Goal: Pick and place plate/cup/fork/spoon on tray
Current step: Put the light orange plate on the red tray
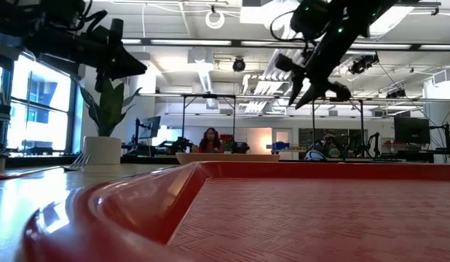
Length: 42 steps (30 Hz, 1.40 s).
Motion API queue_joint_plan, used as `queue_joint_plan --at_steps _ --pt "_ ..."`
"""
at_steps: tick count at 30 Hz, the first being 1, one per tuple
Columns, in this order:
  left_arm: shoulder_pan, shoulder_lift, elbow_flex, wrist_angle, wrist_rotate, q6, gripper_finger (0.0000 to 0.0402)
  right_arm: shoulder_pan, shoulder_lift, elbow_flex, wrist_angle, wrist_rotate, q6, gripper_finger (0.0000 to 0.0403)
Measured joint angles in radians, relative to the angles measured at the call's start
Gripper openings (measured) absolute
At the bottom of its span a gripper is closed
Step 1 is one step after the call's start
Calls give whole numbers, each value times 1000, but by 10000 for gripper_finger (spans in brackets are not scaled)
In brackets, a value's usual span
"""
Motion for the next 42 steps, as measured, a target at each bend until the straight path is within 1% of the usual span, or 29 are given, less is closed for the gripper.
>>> queue_joint_plan --at_steps 2,4,6,8,11,13,15,21,25,28,31,34,36,38,42 --pt "1 32 26 4 16 16 66 -7 49 15 -3 -11 -3 108" --pt "0 60 41 3 13 47 80 -14 88 28 -5 -57 26 133" --pt "-2 89 48 5 -13 100 94 -14 117 48 0 -86 39 154" --pt "-2 130 48 13 -43 121 106 -11 134 67 -4 -92 39 171" --pt "-2 206 50 30 -31 31 125 -3 131 103 -15 -90 19 185" --pt "-3 264 72 26 4 -22 140 -3 118 129 -48 -89 2 189" --pt "-17 326 106 17 15 -35 155 -3 106 160 -91 -89 -17 190" --pt "-86 515 237 -18 21 38 189 -2 77 261 -304 -74 -98 191" --pt "-124 620 337 -139 -4 49 203 -3 78 319 -451 -42 -125 191" --pt "-152 677 393 -192 -21 42 207 4 78 347 -525 -36 -150 191" --pt "-188 730 427 -194 -76 53 207 24 76 356 -581 -15 -151 191" --pt "-218 803 472 -208 -130 100 207 48 75 354 -631 34 -151 191" --pt "-231 863 528 -264 -135 83 207 53 75 354 -659 51 -153 191" --pt "-243 919 607 -365 -142 63 207 46 75 354 -672 48 -161 191" --pt "-255 1034 756 -590 -240 51 207 31 75 353 -671 6 -196 191"
